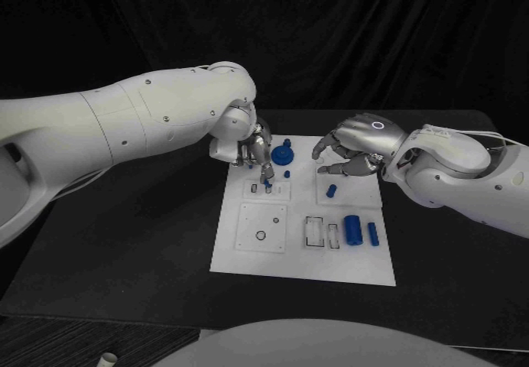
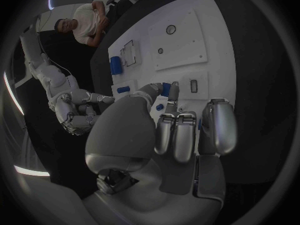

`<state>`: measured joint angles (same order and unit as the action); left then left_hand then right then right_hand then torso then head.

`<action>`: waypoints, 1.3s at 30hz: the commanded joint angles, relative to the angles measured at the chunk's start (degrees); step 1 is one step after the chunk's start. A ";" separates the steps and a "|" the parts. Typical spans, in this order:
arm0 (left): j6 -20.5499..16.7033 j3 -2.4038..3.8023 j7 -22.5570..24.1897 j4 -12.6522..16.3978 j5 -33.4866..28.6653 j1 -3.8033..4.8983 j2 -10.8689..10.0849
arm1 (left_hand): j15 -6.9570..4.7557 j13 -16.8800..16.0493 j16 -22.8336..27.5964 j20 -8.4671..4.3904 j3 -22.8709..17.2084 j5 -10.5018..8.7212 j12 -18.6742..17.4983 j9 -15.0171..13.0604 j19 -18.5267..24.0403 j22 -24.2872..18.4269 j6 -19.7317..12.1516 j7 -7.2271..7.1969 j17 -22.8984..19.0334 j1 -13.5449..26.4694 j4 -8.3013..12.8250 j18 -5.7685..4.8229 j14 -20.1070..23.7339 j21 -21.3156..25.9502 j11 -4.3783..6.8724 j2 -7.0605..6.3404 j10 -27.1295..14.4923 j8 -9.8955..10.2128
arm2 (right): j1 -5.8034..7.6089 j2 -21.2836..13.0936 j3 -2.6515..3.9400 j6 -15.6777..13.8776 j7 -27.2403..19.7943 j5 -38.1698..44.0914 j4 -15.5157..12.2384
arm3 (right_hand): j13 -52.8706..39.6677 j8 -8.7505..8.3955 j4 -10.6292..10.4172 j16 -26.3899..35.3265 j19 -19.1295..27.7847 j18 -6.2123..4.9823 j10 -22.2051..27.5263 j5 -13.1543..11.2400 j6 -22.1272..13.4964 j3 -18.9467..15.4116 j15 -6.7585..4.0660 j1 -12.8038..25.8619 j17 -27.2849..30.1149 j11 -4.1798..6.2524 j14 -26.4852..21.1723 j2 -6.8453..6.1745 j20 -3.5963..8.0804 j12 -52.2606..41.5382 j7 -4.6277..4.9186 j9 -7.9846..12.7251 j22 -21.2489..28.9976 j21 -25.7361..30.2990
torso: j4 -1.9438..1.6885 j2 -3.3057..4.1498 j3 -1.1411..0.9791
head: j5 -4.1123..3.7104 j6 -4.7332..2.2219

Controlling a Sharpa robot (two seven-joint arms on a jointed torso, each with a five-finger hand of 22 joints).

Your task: Assemble the parts on the task board

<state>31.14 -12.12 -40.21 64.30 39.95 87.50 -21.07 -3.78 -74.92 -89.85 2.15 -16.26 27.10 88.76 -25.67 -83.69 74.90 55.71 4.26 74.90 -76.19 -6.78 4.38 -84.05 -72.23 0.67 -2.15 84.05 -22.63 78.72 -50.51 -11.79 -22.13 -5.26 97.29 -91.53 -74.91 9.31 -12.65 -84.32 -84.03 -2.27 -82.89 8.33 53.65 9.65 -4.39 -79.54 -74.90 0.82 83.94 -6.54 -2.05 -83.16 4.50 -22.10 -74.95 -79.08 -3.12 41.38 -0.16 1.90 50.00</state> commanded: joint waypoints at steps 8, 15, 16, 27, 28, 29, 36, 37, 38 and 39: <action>0.24 0.04 -3.38 -0.84 -0.57 -0.73 0.24 | -0.49 -14.36 -0.15 -0.11 -7.94 -0.10 0.18 -0.39 -0.15 10.31 0.12 -0.32 15.10 0.12 7.67 -0.80 -5.95 0.32 0.38 0.54 5.46 -0.03 | -0.23 0.30 0.03 1.71 1.49 0.06 0.23 | -3.29 -0.15 -0.49 0.49 -0.25 -0.48 0.56 -0.36 0.28 0.05 0.31 -0.24 -6.02 -0.09 3.21 0.25 -0.34 0.54 0.16 0.03 -11.39 0.39 | 0.01 0.05 0.06 | 0.27 0.00; 0.48 0.04 -3.48 -1.31 -0.57 -1.29 0.47 | -0.49 -14.38 -0.15 -0.11 -8.07 -0.21 0.22 -0.44 -0.10 10.27 0.12 -0.31 15.10 0.19 7.82 -0.77 -5.95 0.48 0.38 0.55 5.48 0.05 | -0.36 0.44 0.03 2.23 1.55 0.06 0.35 | -3.10 -0.19 -0.52 0.56 -0.21 -0.49 0.68 -0.38 0.24 0.07 0.32 -0.27 -5.93 -0.09 3.17 0.28 -0.34 0.67 0.17 0.04 -11.37 0.47 | 0.25 0.14 -0.02 | 0.53 0.00; 0.48 0.04 -3.49 -1.36 -0.57 -1.33 0.49 | -0.49 -14.38 -0.15 -0.11 -8.07 -0.21 0.22 -0.44 -0.10 10.27 0.12 -0.31 15.10 0.19 7.82 -0.77 -5.95 0.48 0.38 0.55 5.48 0.05 | -0.37 0.44 0.03 2.28 1.56 0.06 0.36 | -3.10 -0.19 -0.52 0.56 -0.21 -0.49 0.68 -0.38 0.24 0.07 0.32 -0.27 -5.93 -0.09 3.17 0.28 -0.34 0.67 0.17 0.04 -11.37 0.47 | 0.24 0.15 -0.02 | 0.56 0.00; 0.20 0.04 -3.54 -2.48 -0.57 -1.90 0.87 | -0.57 -14.52 -0.15 -0.15 -8.73 -2.14 0.41 -0.74 -0.17 10.26 0.67 -0.40 15.10 0.99 8.68 -0.78 -5.95 0.50 0.45 0.67 5.58 0.81 | -0.50 0.49 0.03 2.70 1.60 0.06 0.38 | -2.86 -0.23 -0.59 0.69 -0.11 -0.54 0.84 -0.41 0.21 0.09 0.33 -0.29 -5.75 -0.10 3.11 0.36 -0.35 0.85 0.18 0.07 -11.30 0.68 | 0.23 0.13 0.07 | 0.55 0.00; 0.13 0.04 -3.54 -2.61 -0.57 -1.95 0.89 | -0.58 -14.53 -0.15 -0.16 -8.77 -2.26 0.42 -0.75 -0.17 10.25 0.74 -0.42 15.10 1.04 8.74 -0.77 -5.95 0.53 0.46 0.66 5.58 0.87 | -0.50 0.49 0.03 2.72 1.61 0.06 0.38 | -2.86 -0.23 -0.59 0.69 -0.11 -0.54 0.84 -0.41 0.21 0.09 0.33 -0.29 -5.75 -0.10 3.11 0.36 -0.35 0.85 0.18 0.07 -11.30 0.68 | 0.25 0.14 0.09 | 0.54 0.00; 0.06 0.04 -3.55 -2.71 -0.57 -1.98 0.91 | -0.58 -14.53 -0.15 -0.16 -8.78 -2.26 0.42 -0.75 -0.17 10.25 0.75 -0.42 15.10 1.05 8.75 -0.77 -5.95 0.54 0.46 0.66 5.58 0.88 | -0.51 0.49 0.03 2.74 1.62 0.06 0.38 | -2.86 -0.23 -0.59 0.69 -0.11 -0.54 0.84 -0.41 0.21 0.09 0.33 -0.29 -5.75 -0.10 3.11 0.36 -0.35 0.85 0.18 0.07 -11.30 0.68 | 0.25 0.14 0.09 | 0.53 0.00; -0.30 0.04 -3.60 -3.96 -0.57 -2.35 1.04 | -0.68 -14.49 -0.15 -0.23 -9.40 -2.73 0.36 -0.83 -0.14 10.18 1.38 -0.55 15.10 1.48 9.26 -0.73 -5.95 0.81 0.57 0.78 5.56 1.24 | -0.52 0.46 0.03 3.02 1.73 0.06 0.34 | -2.76 -0.24 -0.62 0.74 -0.06 -0.56 0.90 -0.41 0.21 0.10 0.33 -0.29 -5.69 -0.11 3.08 0.38 -0.35 0.92 0.18 0.07 -11.27 0.77 | 0.23 0.09 0.04 | 0.40 0.00; -0.26 0.04 -3.61 -4.07 -0.57 -2.38 1.05 | -0.68 -14.49 -0.15 -0.23 -9.40 -2.73 0.36 -0.83 -0.14 10.18 1.38 -0.55 15.10 1.48 9.26 -0.73 -5.95 0.81 0.57 0.78 5.56 1.24 | -0.52 0.46 0.03 3.08 1.74 0.06 0.34 | -2.70 -0.25 -0.65 0.82 -0.01 -0.58 0.94 -0.41 0.22 0.12 0.33 -0.31 -5.57 -0.11 3.04 0.43 -0.36 0.98 0.18 0.08 -11.24 0.87 | 0.23 0.08 0.03 | 0.42 0.00; -0.24 0.04 -3.61 -4.16 -0.57 -2.41 1.06 | -0.69 -14.46 -0.15 -0.24 -9.50 -2.80 0.31 -0.85 -0.11 10.16 1.46 -0.56 15.10 1.57 9.34 -0.71 -5.95 0.90 0.59 0.78 5.54 1.30 | -0.52 0.47 0.03 3.13 1.75 0.06 0.35 | -2.70 -0.25 -0.65 0.82 -0.01 -0.58 0.94 -0.41 0.22 0.12 0.33 -0.31 -5.57 -0.11 3.04 0.43 -0.36 0.98 0.18 0.08 -11.24 0.87 | 0.25 0.09 0.02 | 0.47 0.00; -0.16 0.04 -3.62 -4.27 -0.57 -2.46 1.08 | -0.71 -14.45 -0.15 -0.26 -9.65 -2.89 0.30 -0.87 -0.11 10.15 1.56 -0.57 15.10 1.72 9.47 -0.71 -5.95 0.94 0.61 0.78 5.54 1.38 | -0.52 0.50 0.03 3.20 1.75 0.06 0.36 | -2.60 -0.26 -0.66 0.84 -0.01 -0.58 1.01 -0.40 0.23 0.14 0.34 -0.37 -5.55 -0.11 3.02 0.46 -0.36 1.05 0.18 0.08 -11.24 0.88 | 0.24 0.09 -0.01 | 0.48 0.00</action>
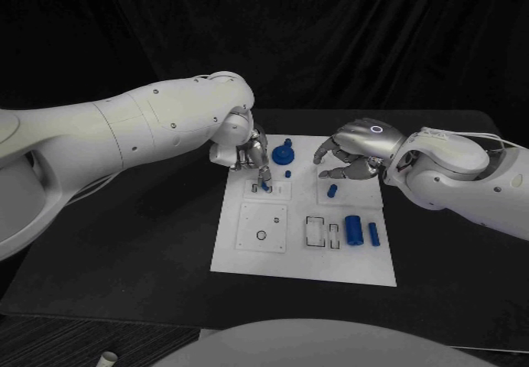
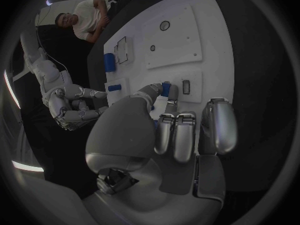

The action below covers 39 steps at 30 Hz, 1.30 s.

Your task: Assemble the parts on the task board

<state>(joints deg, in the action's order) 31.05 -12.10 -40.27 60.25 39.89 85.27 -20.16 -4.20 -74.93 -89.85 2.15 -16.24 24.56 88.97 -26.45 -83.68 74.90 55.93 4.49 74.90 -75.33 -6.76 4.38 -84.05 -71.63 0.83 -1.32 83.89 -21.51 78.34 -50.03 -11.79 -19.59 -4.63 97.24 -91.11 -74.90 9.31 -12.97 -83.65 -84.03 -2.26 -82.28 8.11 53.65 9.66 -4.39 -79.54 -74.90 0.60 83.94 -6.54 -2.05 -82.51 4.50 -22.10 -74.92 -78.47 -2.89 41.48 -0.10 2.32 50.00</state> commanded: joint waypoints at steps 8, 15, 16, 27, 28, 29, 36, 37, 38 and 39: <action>0.20 0.01 -3.55 -0.51 -0.51 -0.37 0.37 | -0.35 -14.54 -0.15 -0.32 -10.17 -0.91 0.21 -0.17 -0.07 10.07 1.65 -0.85 15.10 1.50 9.89 -0.67 -5.95 0.65 0.52 -0.02 5.75 0.65 | -0.16 0.19 0.03 0.86 1.07 0.10 0.03 | -2.48 -0.29 -0.32 0.26 0.09 -0.63 0.47 -0.15 0.26 0.21 0.35 -0.57 -5.44 0.11 2.97 0.51 -0.37 0.51 0.17 0.08 -11.21 0.46 | -0.01 -0.05 -0.04 | 0.16 0.00; 0.54 0.01 -3.53 -0.64 -0.51 -0.44 0.39 | -0.38 -14.63 -0.15 -0.36 -10.42 -1.24 0.34 -0.21 -0.03 10.02 1.82 -0.88 15.10 1.87 10.14 -0.64 -5.95 0.85 0.55 0.00 5.81 0.88 | -0.20 0.21 0.03 1.04 1.10 0.10 0.09 | -2.41 -0.31 -0.29 0.30 0.14 -0.66 0.52 -0.10 0.27 0.25 0.35 -0.70 -5.39 0.11 2.94 0.54 -0.38 0.57 0.17 0.09 -11.18 0.57 | -0.03 -0.07 -0.02 | 0.06 0.00; 0.64 0.01 -3.53 -0.66 -0.51 -0.45 0.40 | -0.39 -14.65 -0.15 -0.36 -10.46 -1.30 0.39 -0.22 -0.04 10.03 1.86 -0.88 15.10 1.95 10.19 -0.64 -5.95 0.85 0.55 -0.01 5.83 0.92 | -0.21 0.22 0.03 1.06 1.11 0.10 0.10 | -2.36 -0.32 -0.25 0.36 0.18 -0.67 0.55 -0.04 0.29 0.29 0.35 -0.83 -5.31 0.11 2.90 0.56 -0.38 0.63 0.17 0.10 -11.16 0.66 | -0.03 -0.07 -0.03 | 0.06 0.00; 1.16 0.01 -3.50 -0.74 -0.51 -0.58 0.60 | -0.45 -14.86 -0.15 -0.42 -10.76 -1.72 0.70 -0.28 -0.04 9.98 2.08 -0.94 15.10 2.40 10.52 -0.62 -5.95 1.02 0.61 0.06 5.97 1.23 | -0.32 0.42 0.03 1.41 1.17 0.10 0.25 | -2.16 -0.36 -0.17 0.45 0.29 -0.72 0.67 0.05 0.29 0.37 0.35 -1.08 -5.19 0.11 2.85 0.58 -0.39 0.77 0.17 0.11 -11.09 0.87 | -0.01 -0.09 0.01 | 0.10 0.00; 1.20 0.01 -3.50 -0.75 -0.52 -0.59 0.62 | -0.47 -14.91 -0.15 -0.43 -10.83 -1.83 0.78 -0.29 -0.07 9.98 2.14 -0.95 15.10 2.52 10.61 -0.63 -5.95 1.00 0.63 0.08 6.00 1.32 | -0.33 0.42 0.03 1.46 1.20 0.10 0.26 | -2.16 -0.36 -0.17 0.45 0.29 -0.72 0.67 0.05 0.29 0.37 0.35 -1.08 -5.19 0.11 2.85 0.58 -0.39 0.77 0.17 0.11 -11.09 0.87 | -0.01 -0.10 0.01 | 0.09 0.00; 1.22 0.01 -3.50 -0.75 -0.52 -0.60 0.62 | -0.47 -14.91 -0.15 -0.43 -10.83 -1.83 0.78 -0.29 -0.07 9.98 2.14 -0.95 15.10 2.52 10.61 -0.63 -5.95 1.00 0.63 0.08 6.00 1.32 | -0.34 0.41 0.03 1.49 1.21 0.10 0.27 | -2.16 -0.36 -0.17 0.45 0.29 -0.72 0.67 0.05 0.29 0.37 0.35 -1.08 -5.19 0.11 2.85 0.58 -0.39 0.77 0.17 0.11 -11.09 0.87 | -0.01 -0.09 0.00 | 0.09 0.00; 1.27 0.01 -3.49 -0.77 -0.52 -0.72 0.66 | -0.50 -14.88 -0.15 -0.46 -10.92 -1.95 0.73 -0.32 -0.06 9.95 2.23 -0.98 15.10 2.69 10.73 -0.61 -5.95 1.12 0.65 0.10 5.98 1.42 | -0.43 0.40 0.03 1.75 1.34 0.10 0.33 | -2.07 -0.40 -0.16 0.51 0.36 -0.75 0.73 0.08 0.24 0.38 0.36 -1.16 -5.11 0.10 2.82 0.57 -0.39 0.84 0.18 0.13 -11.05 1.02 | -0.01 -0.09 -0.01 | 0.16 0.00; 1.26 0.01 -3.48 -0.77 -0.52 -0.74 0.67 | -0.50 -14.88 -0.15 -0.46 -10.92 -1.95 0.73 -0.32 -0.06 9.95 2.23 -0.98 15.10 2.69 10.73 -0.61 -5.95 1.12 0.65 0.10 5.98 1.42 | -0.44 0.40 0.03 1.77 1.34 0.10 0.34 | -2.07 -0.40 -0.16 0.51 0.36 -0.75 0.73 0.08 0.24 0.38 0.36 -1.16 -5.11 0.10 2.82 0.57 -0.39 0.84 0.18 0.13 -11.05 1.02 | -0.01 -0.09 -0.01 | 0.16 0.00; 1.23 0.01 -3.47 -0.78 -0.52 -0.76 0.68 | -0.50 -14.88 -0.15 -0.46 -10.92 -1.95 0.73 -0.32 -0.06 9.95 2.23 -0.98 15.10 2.69 10.73 -0.61 -5.95 1.12 0.65 0.10 5.98 1.42 | -0.45 0.40 0.03 1.78 1.35 0.10 0.35 | -2.07 -0.40 -0.16 0.51 0.36 -0.75 0.73 0.08 0.24 0.38 0.36 -1.16 -5.11 0.10 2.82 0.57 -0.39 0.84 0.18 0.13 -11.05 1.02 | -0.01 -0.09 -0.01 | 0.19 0.00; 1.18 0.01 -3.47 -0.78 -0.52 -0.78 0.70 | -0.50 -14.88 -0.15 -0.46 -10.92 -1.95 0.73 -0.32 -0.06 9.95 2.23 -0.98 15.10 2.69 10.73 -0.61 -5.95 1.12 0.65 0.10 5.98 1.42 | -0.46 0.40 0.03 1.80 1.35 0.10 0.36 | -2.07 -0.40 -0.16 0.51 0.36 -0.75 0.73 0.08 0.24 0.38 0.36 -1.16 -5.11 0.10 2.82 0.57 -0.39 0.84 0.18 0.13 -11.05 1.02 | 0.00 -0.08 0.00 | 0.18 0.00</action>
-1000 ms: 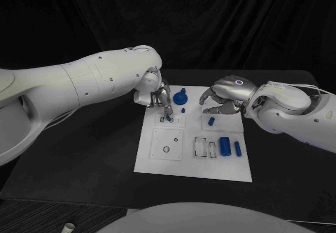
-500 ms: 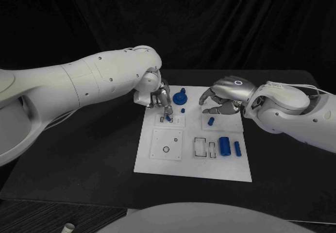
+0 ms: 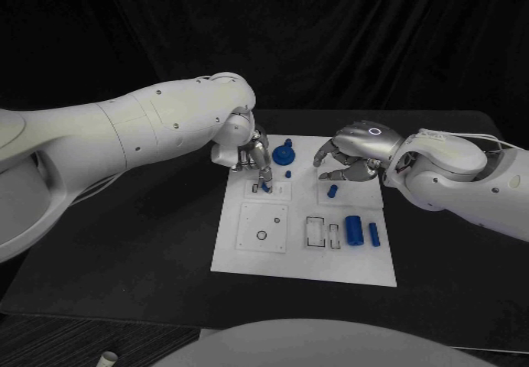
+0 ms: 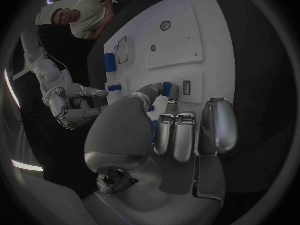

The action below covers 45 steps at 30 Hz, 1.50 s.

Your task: Assemble the parts on the task board

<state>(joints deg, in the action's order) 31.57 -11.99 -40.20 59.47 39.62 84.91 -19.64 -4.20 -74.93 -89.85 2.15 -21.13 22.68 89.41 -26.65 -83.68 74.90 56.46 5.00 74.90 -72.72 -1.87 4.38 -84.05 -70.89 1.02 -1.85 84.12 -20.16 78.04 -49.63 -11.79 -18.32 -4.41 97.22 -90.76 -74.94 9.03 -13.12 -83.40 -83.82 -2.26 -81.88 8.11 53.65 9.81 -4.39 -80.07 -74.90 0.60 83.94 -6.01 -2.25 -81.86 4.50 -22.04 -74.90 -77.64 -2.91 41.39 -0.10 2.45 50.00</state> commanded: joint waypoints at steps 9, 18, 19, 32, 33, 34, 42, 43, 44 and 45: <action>0.12 -0.09 -3.47 -0.07 -0.24 -0.63 0.35 | -0.53 -14.87 -0.15 -0.48 -6.20 -0.19 0.28 -0.13 -0.06 9.92 1.75 -1.50 15.10 0.23 5.98 -0.59 -5.95 0.49 0.47 0.73 5.75 0.25 | -0.20 -0.01 0.03 0.64 1.17 0.12 0.10 | -1.88 -0.19 0.01 0.41 0.27 -0.80 0.43 0.11 0.16 0.23 0.37 -0.71 -4.91 0.09 2.74 0.02 -0.19 0.31 0.20 0.10 -11.00 0.42 | -0.01 0.00 0.00 | -0.08 0.00; -0.94 -0.09 -3.47 -0.16 -0.24 -0.76 0.44 | -0.56 -14.84 -0.15 -0.51 -6.41 -0.18 0.22 -0.17 -0.14 9.96 1.83 -1.52 15.10 0.41 6.19 -0.62 -5.95 0.37 0.51 0.81 5.73 0.41 | -0.23 0.01 0.03 0.88 1.32 0.12 0.13 | -1.71 -0.25 0.01 0.57 0.42 -0.87 0.55 0.13 0.09 0.25 0.38 -0.78 -4.69 0.08 2.65 0.03 -0.20 0.44 0.21 0.13 -10.91 0.72 | 0.02 0.01 0.05 | 0.00 0.00; -1.03 -0.09 -3.48 -0.18 -0.24 -0.77 0.44 | -0.56 -14.84 -0.15 -0.51 -6.41 -0.18 0.22 -0.17 -0.14 9.96 1.83 -1.52 15.10 0.41 6.19 -0.62 -5.95 0.37 0.51 0.81 5.73 0.41 | -0.23 0.01 0.03 0.93 1.34 0.12 0.14 | -1.61 -0.26 0.00 0.67 0.54 -0.92 0.61 0.14 0.07 0.25 0.38 -0.79 -4.55 0.08 2.60 0.03 -0.20 0.50 0.22 0.13 -10.83 0.95 | 0.03 0.00 0.04 | 0.02 0.00; -2.10 -0.09 -3.49 -0.30 -0.24 -0.85 0.45 | -0.65 -14.74 -0.15 -0.60 -6.83 -0.20 0.06 -0.31 -0.22 9.93 2.10 -1.58 15.10 1.02 6.65 -0.62 -5.95 0.47 0.59 0.87 5.68 0.68 | -0.29 0.03 0.03 1.47 1.55 0.12 0.17 | -1.07 -0.37 -0.04 1.20 0.89 -1.07 0.99 0.17 -0.01 0.27 0.42 -0.92 -3.84 0.04 2.30 0.07 -0.24 0.91 0.25 0.17 -10.62 1.64 | 0.00 -0.05 0.01 | -0.07 0.00; -2.12 -0.09 -3.50 -0.30 -0.24 -0.86 0.44 | -0.66 -14.79 -0.15 -0.61 -6.85 -0.24 0.14 -0.33 -0.24 9.94 2.13 -1.59 15.10 1.09 6.69 -0.62 -5.95 0.45 0.59 0.88 5.71 0.70 | -0.29 0.03 0.03 1.51 1.56 0.12 0.18 | -1.07 -0.37 -0.04 1.20 0.89 -1.07 0.99 0.17 -0.01 0.27 0.42 -0.92 -3.84 0.04 2.30 0.07 -0.24 0.91 0.25 0.17 -10.62 1.64 | 0.01 -0.03 0.01 | -0.07 0.00; -2.16 -0.09 -3.50 -0.29 -0.24 -0.86 0.43 | -0.66 -14.80 -0.15 -0.61 -6.88 -0.26 0.17 -0.34 -0.24 9.94 2.16 -1.60 15.10 1.15 6.72 -0.63 -5.95 0.45 0.60 0.88 5.72 0.72 | -0.29 0.02 0.03 1.56 1.58 0.12 0.19 | -1.07 -0.37 -0.04 1.20 0.89 -1.07 0.99 0.17 -0.01 0.27 0.42 -0.92 -3.84 0.04 2.30 0.07 -0.24 0.91 0.25 0.17 -10.62 1.64 | 0.01 -0.03 0.01 | -0.08 0.00; -2.18 -0.09 -3.53 -0.28 -0.25 -0.91 0.32 | -0.71 -14.93 -0.15 -0.65 -7.05 -0.37 0.36 -0.44 -0.25 9.90 2.34 -1.66 15.10 1.54 6.93 -0.60 -5.95 0.62 0.65 0.93 5.80 0.82 | -0.31 0.10 0.03 1.81 1.67 0.12 0.22 | -0.73 -0.40 -0.04 1.44 1.08 -1.15 1.22 0.19 -0.02 0.29 0.44 -1.01 -3.53 0.03 2.16 0.08 -0.25 1.16 0.26 0.18 -10.51 2.02 | 0.00 -0.06 0.02 | -0.11 0.00; -2.14 -0.09 -3.54 -0.28 -0.25 -0.91 0.30 | -0.71 -14.93 -0.15 -0.65 -7.05 -0.37 0.36 -0.44 -0.25 9.90 2.34 -1.66 15.10 1.54 6.93 -0.60 -5.95 0.62 0.65 0.93 5.80 0.82 | -0.31 0.10 0.03 1.84 1.68 0.12 0.23 | -0.67 -0.41 -0.02 1.50 1.15 -1.18 1.27 0.20 -0.01 0.31 0.44 -1.10 -3.46 0.03 2.12 0.09 -0.26 1.22 0.26 0.19 -10.46 2.16 | 0.00 -0.06 0.02 | -0.11 0.00; -2.09 -0.09 -3.55 -0.28 -0.25 -0.92 0.28 | -0.71 -14.93 -0.15 -0.66 -7.09 -0.40 0.38 -0.46 -0.27 9.90 2.36 -1.67 15.10 1.59 6.97 -0.61 -5.95 0.59 0.66 0.96 5.80 0.84 | -0.31 0.10 0.03 1.88 1.69 0.12 0.23 | -0.67 -0.41 -0.02 1.50 1.15 -1.18 1.27 0.20 -0.01 0.31 0.44 -1.10 -3.46 0.03 2.12 0.09 -0.26 1.22 0.26 0.19 -10.46 2.16 | -0.01 -0.05 0.01 | -0.11 0.00; -2.05 -0.09 -3.55 -0.28 -0.25 -0.93 0.26 | -0.71 -14.93 -0.15 -0.66 -7.09 -0.40 0.38 -0.46 -0.27 9.90 2.36 -1.67 15.10 1.59 6.97 -0.61 -5.95 0.59 0.66 0.96 5.80 0.84 | -0.31 0.10 0.03 1.93 1.70 0.12 0.23 | -0.67 -0.41 -0.02 1.50 1.15 -1.18 1.27 0.20 -0.01 0.31 0.44 -1.10 -3.46 0.03 2.12 0.09 -0.26 1.22 0.26 0.19 -10.46 2.16 | -0.01 -0.05 0.00 | -0.10 0.00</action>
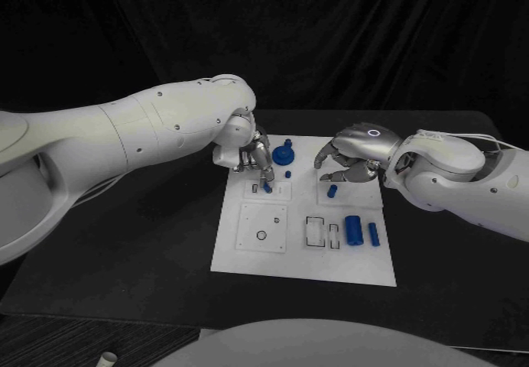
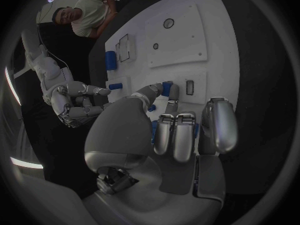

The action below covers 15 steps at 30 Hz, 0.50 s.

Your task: Assemble the parts on the task board

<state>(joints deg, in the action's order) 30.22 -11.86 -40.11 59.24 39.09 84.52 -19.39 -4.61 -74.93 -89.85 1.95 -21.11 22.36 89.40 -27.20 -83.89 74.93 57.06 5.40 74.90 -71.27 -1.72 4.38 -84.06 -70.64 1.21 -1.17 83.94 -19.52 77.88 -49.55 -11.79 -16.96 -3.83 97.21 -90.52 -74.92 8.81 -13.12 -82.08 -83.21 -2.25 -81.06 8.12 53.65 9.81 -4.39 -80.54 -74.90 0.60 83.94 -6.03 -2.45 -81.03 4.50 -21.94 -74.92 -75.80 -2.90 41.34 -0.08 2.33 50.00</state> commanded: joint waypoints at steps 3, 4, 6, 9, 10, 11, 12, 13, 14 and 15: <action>-0.45 -0.22 -3.66 -0.03 0.28 -0.56 0.00 | -0.32 -14.93 -0.15 -0.48 -7.24 -0.18 0.36 0.04 0.01 9.79 1.81 -2.10 15.10 0.32 6.98 -0.56 -5.94 0.65 0.51 0.32 5.97 0.26 | -0.15 0.02 0.03 0.70 1.17 0.13 0.01 | -0.57 -0.20 -0.02 0.32 0.58 -1.20 0.53 0.21 0.00 0.32 0.45 -0.67 -3.29 0.02 2.06 0.11 -0.06 0.48 0.26 0.09 -10.41 0.43 | -0.02 0.01 -0.04 | 0.04 0.00; -0.38 -0.22 -3.67 -0.03 0.28 -0.57 0.00 | -0.32 -14.93 -0.15 -0.48 -7.24 -0.18 0.36 0.04 0.01 9.79 1.81 -2.10 15.10 0.32 6.98 -0.56 -5.94 0.65 0.51 0.32 5.97 0.26 | -0.15 0.02 0.03 0.72 1.17 0.13 0.01 | -0.57 -0.20 -0.02 0.32 0.58 -1.20 0.53 0.21 0.00 0.32 0.45 -0.67 -3.29 0.02 2.06 0.11 -0.06 0.48 0.26 0.09 -10.41 0.43 | -0.02 0.01 -0.04 | 0.04 0.00; -0.11 -0.22 -3.68 -0.02 0.28 -0.59 0.00 | -0.33 -14.95 -0.15 -0.49 -7.32 -0.25 0.40 0.01 0.05 9.75 1.85 -2.11 15.10 0.42 7.07 -0.53 -5.94 0.80 0.52 0.34 5.99 0.30 | -0.16 0.03 0.03 0.80 1.20 0.13 0.01 | -0.50 -0.20 -0.01 0.38 0.69 -1.25 0.58 0.22 0.01 0.34 0.45 -0.71 -3.22 0.02 2.02 0.11 -0.07 0.54 0.26 0.09 -10.34 0.65 | -0.02 0.00 -0.04 | 0.08 0.00; 0.37 -0.22 -3.70 -0.10 0.28 -0.64 0.03 | -0.36 -14.99 -0.15 -0.52 -7.49 -0.42 0.47 -0.04 0.06 9.72 1.92 -2.14 15.10 0.61 7.26 -0.52 -5.94 0.92 0.55 0.40 6.01 0.38 | -0.16 0.03 0.02 0.92 1.22 0.13 -0.01 | -0.37 -0.20 -0.01 0.44 0.73 -1.26 0.66 0.26 0.03 0.35 0.45 -0.76 -3.13 0.02 1.99 0.13 -0.07 0.64 0.26 0.09 -10.32 0.73 | -0.05 -0.02 -0.06 | 0.08 0.00; 0.46 -0.22 -3.70 -0.11 0.28 -0.65 0.02 | -0.36 -14.99 -0.15 -0.52 -7.49 -0.42 0.47 -0.04 0.06 9.72 1.92 -2.14 15.10 0.61 7.26 -0.52 -5.94 0.92 0.55 0.40 6.01 0.38 | -0.16 0.03 0.02 0.94 1.23 0.13 -0.01 | -0.37 -0.20 -0.01 0.44 0.73 -1.26 0.66 0.26 0.03 0.35 0.45 -0.76 -3.13 0.02 1.99 0.13 -0.07 0.64 0.26 0.09 -10.32 0.73 | -0.04 -0.02 -0.05 | 0.11 0.00; 0.59 -0.22 -3.70 -0.11 0.28 -0.68 0.00 | -0.37 -14.97 -0.15 -0.53 -7.59 -0.51 0.43 -0.07 0.06 9.71 1.95 -2.15 15.10 0.68 7.36 -0.52 -5.94 0.96 0.56 0.43 6.00 0.42 | -0.16 0.03 0.02 0.98 1.24 0.13 -0.01 | -0.37 -0.20 -0.01 0.44 0.73 -1.26 0.66 0.26 0.03 0.35 0.45 -0.76 -3.13 0.02 1.99 0.13 -0.07 0.64 0.26 0.09 -10.32 0.73 | -0.03 -0.03 -0.05 | 0.13 0.00; 0.67 -0.22 -3.71 -0.11 0.28 -0.70 -0.02 | -0.38 -14.98 -0.15 -0.54 -7.70 -0.61 0.44 -0.10 0.06 9.70 1.97 -2.15 15.10 0.76 7.48 -0.51 -5.94 1.00 0.57 0.46 6.01 0.47 | -0.16 0.02 0.02 1.01 1.25 0.13 -0.01 | -0.37 -0.20 -0.01 0.44 0.73 -1.26 0.66 0.26 0.03 0.35 0.45 -0.76 -3.13 0.02 1.99 0.13 -0.07 0.64 0.26 0.09 -10.32 0.73 | -0.03 -0.02 -0.04 | 0.14 0.00; 0.74 -0.22 -3.71 -0.10 0.28 -0.72 -0.04 | -0.39 -14.99 -0.15 -0.55 -7.82 -0.79 0.47 -0.13 0.04 9.70 2.02 -2.15 15.10 0.90 7.62 -0.52 -5.94 0.99 0.58 0.49 6.02 0.53 | -0.16 0.01 0.02 1.04 1.26 0.13 -0.01 | -0.31 -0.21 -0.01 0.50 0.80 -1.30 0.70 0.30 0.04 0.36 0.45 -0.80 -3.06 0.02 1.96 0.13 -0.08 0.69 0.26 0.09 -10.27 0.88 | -0.04 -0.03 -0.04 | 0.12 0.00; 0.80 -0.22 -3.71 -0.09 0.28 -0.75 -0.06 | -0.40 -14.98 -0.15 -0.56 -7.90 -0.89 0.46 -0.16 0.05 9.68 2.04 -2.16 15.10 0.98 7.70 -0.51 -5.94 1.08 0.58 0.51 6.01 0.57 | -0.16 0.00 0.02 1.05 1.28 0.13 -0.01 | -0.27 -0.21 -0.01 0.54 0.84 -1.32 0.73 0.34 0.04 0.37 0.45 -0.82 -3.02 0.02 1.94 0.13 -0.08 0.73 0.26 0.09 -10.24 0.97 | -0.05 -0.04 -0.04 | 0.14 0.00; 0.82 -0.22 -3.72 -0.09 0.28 -0.77 -0.06 | -0.40 -14.97 -0.15 -0.57 -7.97 -1.00 0.44 -0.18 0.06 9.67 2.06 -2.16 15.10 1.06 7.78 -0.50 -5.94 1.13 0.58 0.53 6.00 0.60 | -0.16 -0.01 0.02 1.06 1.29 0.13 -0.01 | -0.27 -0.21 -0.01 0.54 0.84 -1.32 0.73 0.34 0.04 0.37 0.45 -0.82 -3.02 0.02 1.94 0.13 -0.08 0.73 0.26 0.09 -10.24 0.97 | -0.01 -0.03 -0.04 | 0.21 0.00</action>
<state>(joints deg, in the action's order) 30.34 -11.82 -40.00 59.16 39.05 84.37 -19.45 -4.61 -74.93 -89.85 1.73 -21.12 21.69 89.59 -27.32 -83.67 74.92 57.60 5.08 74.90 -70.07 -1.72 4.38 -84.06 -69.86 1.41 -1.17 84.14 -19.14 77.85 -49.53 -11.79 -16.41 -3.66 97.21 -90.48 -74.91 8.81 -13.12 -81.85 -82.79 -3.16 -80.65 8.12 53.65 9.81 -4.39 -80.76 -74.90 0.60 83.94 -5.81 -2.46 -80.50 4.50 -21.90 -74.91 -75.19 -2.92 41.31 -0.12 2.45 50.00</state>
